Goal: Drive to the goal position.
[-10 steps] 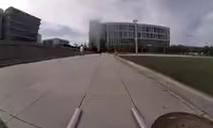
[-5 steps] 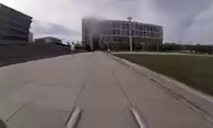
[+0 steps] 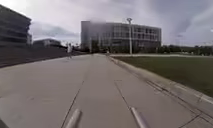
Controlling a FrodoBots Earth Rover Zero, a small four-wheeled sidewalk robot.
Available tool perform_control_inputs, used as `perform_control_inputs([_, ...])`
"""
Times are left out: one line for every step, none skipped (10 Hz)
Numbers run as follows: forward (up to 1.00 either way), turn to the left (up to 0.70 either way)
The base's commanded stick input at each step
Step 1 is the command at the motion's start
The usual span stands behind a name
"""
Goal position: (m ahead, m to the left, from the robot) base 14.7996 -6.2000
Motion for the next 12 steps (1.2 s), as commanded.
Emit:
perform_control_inputs([1.0, -0.13])
perform_control_inputs([1.0, 0.0])
perform_control_inputs([1.0, 0.0])
perform_control_inputs([1.0, 0.0])
perform_control_inputs([1.0, -0.02])
perform_control_inputs([1.0, -0.27])
perform_control_inputs([1.0, -0.2])
perform_control_inputs([1.0, -0.05])
perform_control_inputs([1.0, 0.0])
perform_control_inputs([1.0, 0.0])
perform_control_inputs([1.0, 0.0])
perform_control_inputs([1.0, 0.0])
